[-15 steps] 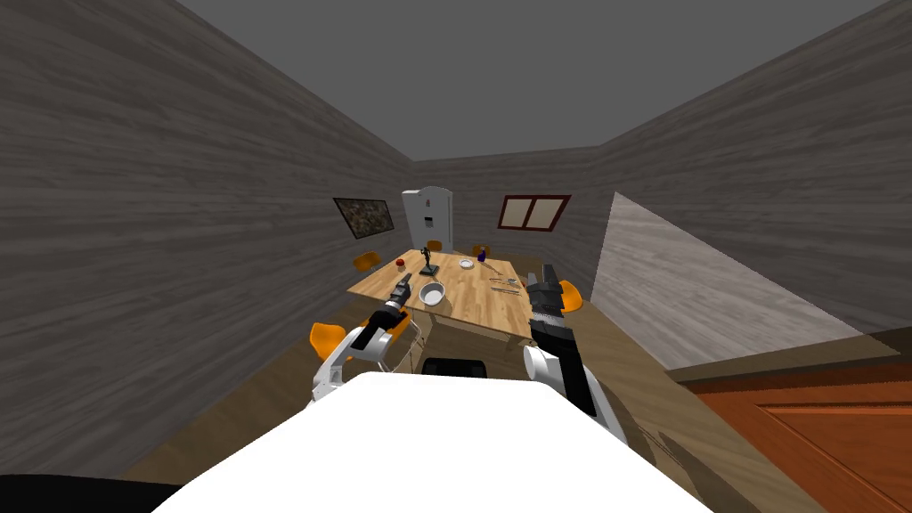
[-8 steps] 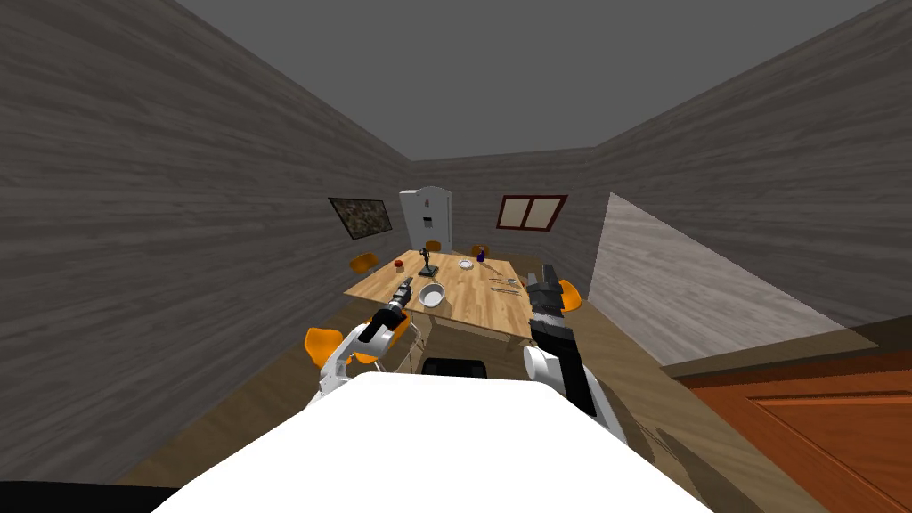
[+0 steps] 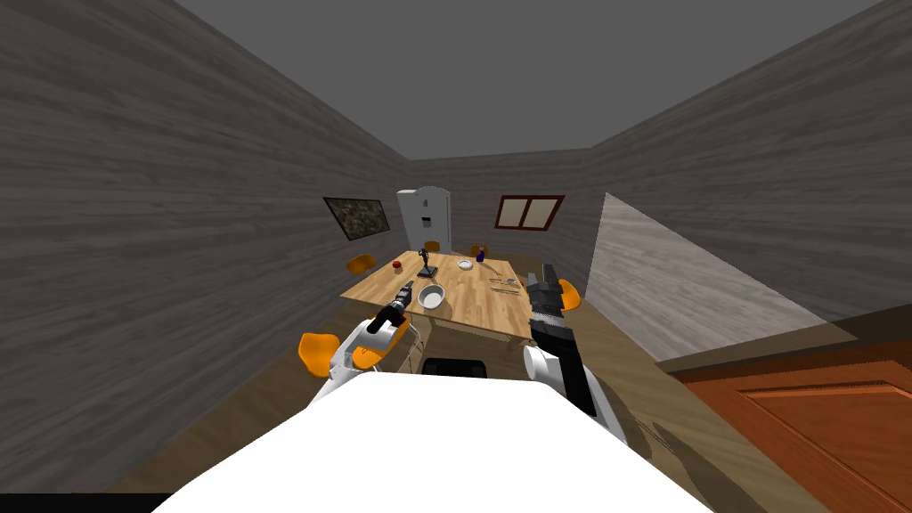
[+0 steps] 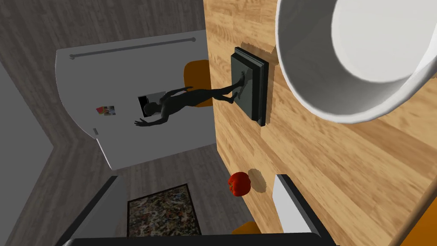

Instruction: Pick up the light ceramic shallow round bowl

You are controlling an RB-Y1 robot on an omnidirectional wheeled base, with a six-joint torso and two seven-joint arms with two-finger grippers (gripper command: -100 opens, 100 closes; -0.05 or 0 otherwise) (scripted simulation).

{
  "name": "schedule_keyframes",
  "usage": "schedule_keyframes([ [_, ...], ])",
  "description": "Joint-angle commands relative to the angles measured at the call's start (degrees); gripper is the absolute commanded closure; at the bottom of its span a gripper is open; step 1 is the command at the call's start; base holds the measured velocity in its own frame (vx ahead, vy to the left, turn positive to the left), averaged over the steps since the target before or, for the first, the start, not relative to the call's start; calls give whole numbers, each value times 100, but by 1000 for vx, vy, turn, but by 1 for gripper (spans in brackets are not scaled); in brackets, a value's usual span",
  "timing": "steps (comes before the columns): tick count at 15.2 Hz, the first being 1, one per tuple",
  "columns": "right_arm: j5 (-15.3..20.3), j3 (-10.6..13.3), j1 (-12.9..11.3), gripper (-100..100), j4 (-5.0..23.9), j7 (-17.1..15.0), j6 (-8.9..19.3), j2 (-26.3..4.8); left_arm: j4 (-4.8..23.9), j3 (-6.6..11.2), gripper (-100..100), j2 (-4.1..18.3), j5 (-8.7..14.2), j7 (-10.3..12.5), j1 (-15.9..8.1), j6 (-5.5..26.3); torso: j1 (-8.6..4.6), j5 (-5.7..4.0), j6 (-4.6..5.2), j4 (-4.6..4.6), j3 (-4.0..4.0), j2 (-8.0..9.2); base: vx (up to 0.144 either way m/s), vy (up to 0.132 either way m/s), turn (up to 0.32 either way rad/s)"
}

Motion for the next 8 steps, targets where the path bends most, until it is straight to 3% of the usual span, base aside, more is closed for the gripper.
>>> schedule_keyframes([
  [1, 0, 0, 0, 0, 0, 0, 0, 0, 34, -6, -100, -12, -3, 17, -22, 193, 0, 0, 0, 0, 0, 0, 15, 17, -17],
  [8, 0, 0, 0, 0, 0, 0, 0, 0, 451, -32, -100, -108, 35, 155, -365, 1028, -2, 0, -1, 0, 1, 2, 19, 21, -33],
])
